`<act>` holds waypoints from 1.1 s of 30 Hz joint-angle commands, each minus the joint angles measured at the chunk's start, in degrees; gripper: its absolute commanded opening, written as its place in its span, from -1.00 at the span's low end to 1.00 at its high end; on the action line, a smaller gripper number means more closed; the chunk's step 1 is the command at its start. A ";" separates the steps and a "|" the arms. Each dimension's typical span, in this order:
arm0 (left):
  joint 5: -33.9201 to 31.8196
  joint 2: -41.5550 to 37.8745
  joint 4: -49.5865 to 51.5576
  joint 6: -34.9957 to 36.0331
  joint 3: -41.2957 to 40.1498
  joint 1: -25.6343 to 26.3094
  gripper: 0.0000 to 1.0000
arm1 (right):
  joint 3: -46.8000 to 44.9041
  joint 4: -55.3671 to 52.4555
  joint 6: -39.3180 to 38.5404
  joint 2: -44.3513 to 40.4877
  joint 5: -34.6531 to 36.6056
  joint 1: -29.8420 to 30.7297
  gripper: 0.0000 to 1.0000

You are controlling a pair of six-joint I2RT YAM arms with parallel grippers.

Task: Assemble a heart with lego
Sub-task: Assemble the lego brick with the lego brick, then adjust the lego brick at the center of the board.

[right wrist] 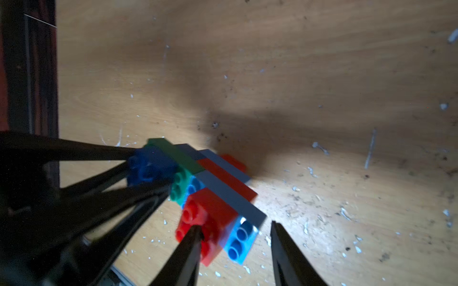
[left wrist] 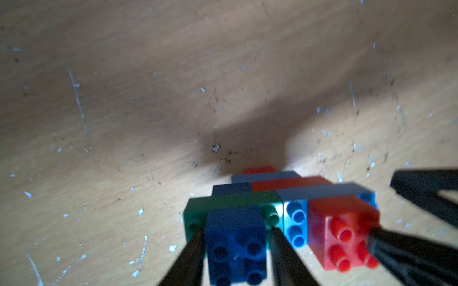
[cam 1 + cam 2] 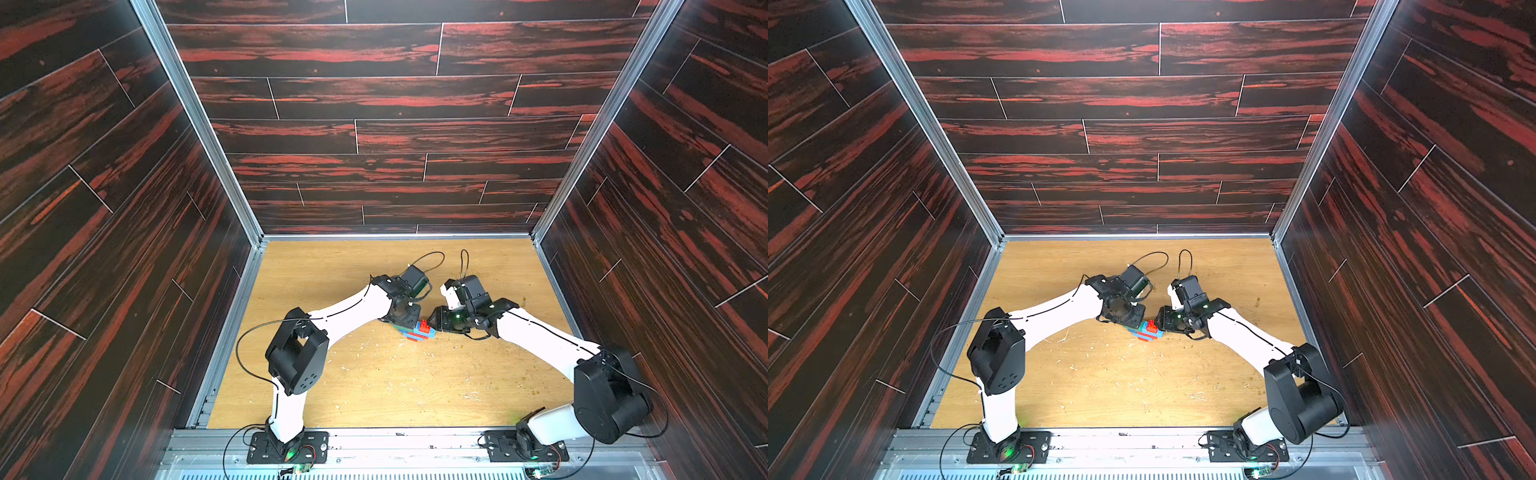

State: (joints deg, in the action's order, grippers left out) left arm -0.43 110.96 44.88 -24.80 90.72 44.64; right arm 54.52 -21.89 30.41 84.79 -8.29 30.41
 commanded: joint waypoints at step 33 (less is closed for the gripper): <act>-15.68 -38.91 -22.32 -9.32 -36.85 -15.25 0.47 | -3.12 20.01 -25.37 5.66 -15.28 2.89 -0.46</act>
State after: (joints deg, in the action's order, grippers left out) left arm -14.61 74.24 25.15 -34.33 55.31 30.24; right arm 50.52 -8.40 -1.67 89.58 -13.28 35.05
